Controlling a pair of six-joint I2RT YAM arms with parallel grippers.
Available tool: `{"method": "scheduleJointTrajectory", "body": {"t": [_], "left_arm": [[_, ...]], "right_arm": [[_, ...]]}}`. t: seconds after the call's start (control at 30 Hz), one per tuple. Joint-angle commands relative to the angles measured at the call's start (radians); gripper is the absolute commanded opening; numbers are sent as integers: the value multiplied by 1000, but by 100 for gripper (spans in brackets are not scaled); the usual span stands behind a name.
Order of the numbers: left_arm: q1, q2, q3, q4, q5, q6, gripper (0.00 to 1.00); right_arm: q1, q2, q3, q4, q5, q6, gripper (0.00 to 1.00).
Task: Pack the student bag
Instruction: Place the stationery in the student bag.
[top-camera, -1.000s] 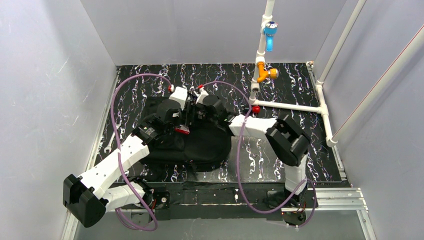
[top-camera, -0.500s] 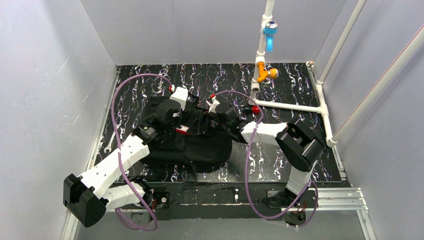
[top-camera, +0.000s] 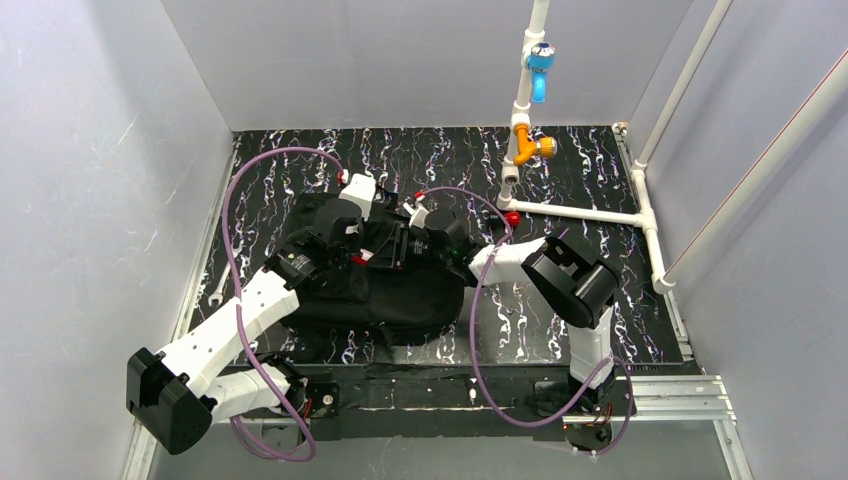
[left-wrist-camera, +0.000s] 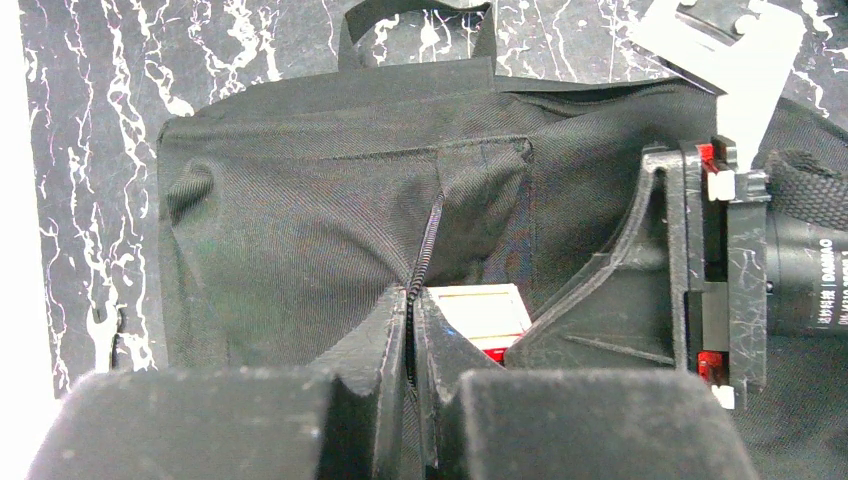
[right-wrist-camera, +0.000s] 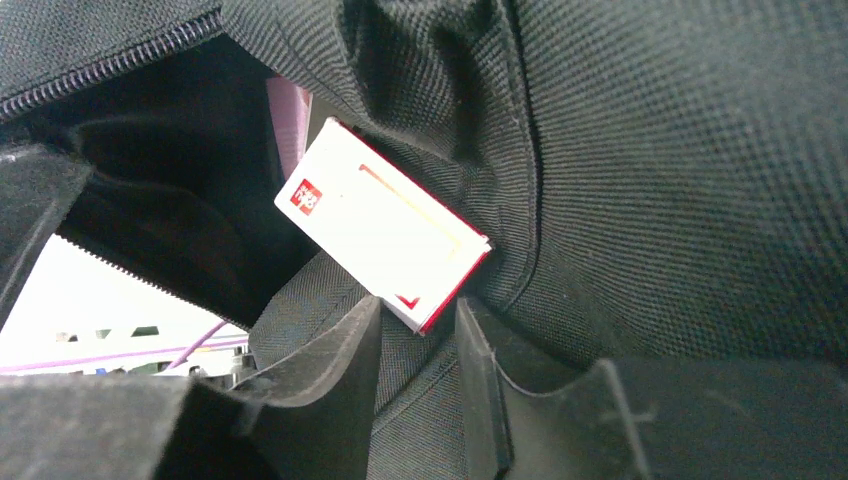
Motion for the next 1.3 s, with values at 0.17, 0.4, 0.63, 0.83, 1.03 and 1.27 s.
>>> {"method": "scheduleJointTrajectory", "body": {"t": [0.17, 0.4, 0.63, 0.83, 1.03, 1.27], "left_arm": [[-12, -26, 51, 72, 35, -20, 0], [-13, -38, 40, 79, -30, -7, 0], [-13, -29, 46, 77, -8, -7, 0], [-12, -27, 43, 80, -5, -8, 0], [-12, -21, 47, 77, 0, -12, 0], [-12, -26, 43, 78, 5, -15, 0]], "right_arm": [[38, 76, 262, 113, -56, 13, 39], [26, 201, 387, 102, -56, 53, 44], [23, 32, 247, -37, -5, -70, 48], [-6, -104, 153, -183, 35, -163, 58], [-26, -126, 106, -169, 33, -154, 60], [-6, -7, 177, -91, 25, -53, 49]]}}
